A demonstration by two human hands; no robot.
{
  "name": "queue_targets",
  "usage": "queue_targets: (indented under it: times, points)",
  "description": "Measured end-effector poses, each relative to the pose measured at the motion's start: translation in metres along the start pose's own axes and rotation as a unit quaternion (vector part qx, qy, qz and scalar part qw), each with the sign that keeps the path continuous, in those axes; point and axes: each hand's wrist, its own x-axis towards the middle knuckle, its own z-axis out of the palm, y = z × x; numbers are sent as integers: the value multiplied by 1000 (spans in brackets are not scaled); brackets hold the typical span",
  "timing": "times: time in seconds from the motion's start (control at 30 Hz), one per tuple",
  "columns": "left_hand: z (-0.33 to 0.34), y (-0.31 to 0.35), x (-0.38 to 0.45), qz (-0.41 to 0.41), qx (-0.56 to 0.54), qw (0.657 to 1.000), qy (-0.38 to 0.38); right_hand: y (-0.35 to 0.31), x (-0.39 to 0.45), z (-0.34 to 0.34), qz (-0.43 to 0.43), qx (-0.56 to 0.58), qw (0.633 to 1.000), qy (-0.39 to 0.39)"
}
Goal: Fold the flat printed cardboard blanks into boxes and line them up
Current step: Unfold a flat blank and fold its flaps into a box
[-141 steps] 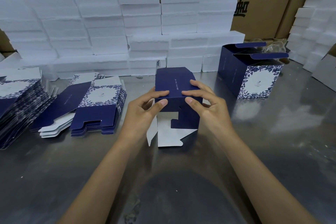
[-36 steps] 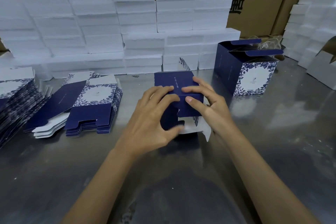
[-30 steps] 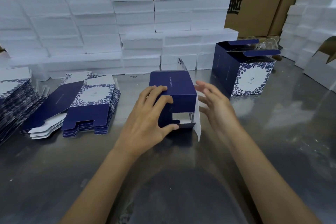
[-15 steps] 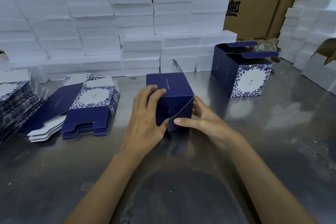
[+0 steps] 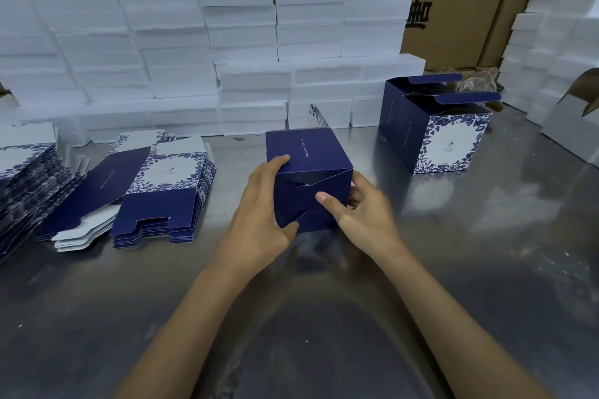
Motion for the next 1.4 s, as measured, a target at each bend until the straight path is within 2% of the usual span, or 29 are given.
queue_targets:
  times: [0.2,0.57,0.7,0.77,0.87,0.97,1.07,1.17,1.23,1.33,1.4]
  points:
    - [3,8,-2,3,23,1000,-2,2,1,2,-35,-68,995,67]
    - [3,13,-3,-9,28,1000,-5,4,3,3,-49,-101,989,96]
    - [3,13,-4,-18,13,1000,-7,2,3,-1,-41,-74,994,66]
    - [3,18,-3,-45,-71,996,6,-2,3,-5,-15,-14,999,29]
    - [-1,28,1,-127,-242,960,59,-10,3,-10,39,94,995,2]
    - [-7,26,6,-181,-286,935,103,-16,2,-14,71,95,993,2]
    - [-9,24,8,-225,-312,917,102,-19,2,-14,82,88,993,12]
    - [-12,27,7,-287,-394,870,69,-22,3,-15,100,94,990,12]
    - [-14,27,5,-303,-434,848,41,-23,3,-17,106,106,989,9]
    - [-17,29,6,-295,-469,832,29,-23,5,-16,114,142,983,-1]
    - [-18,33,7,-251,-470,844,54,-22,9,-17,111,177,978,-10]
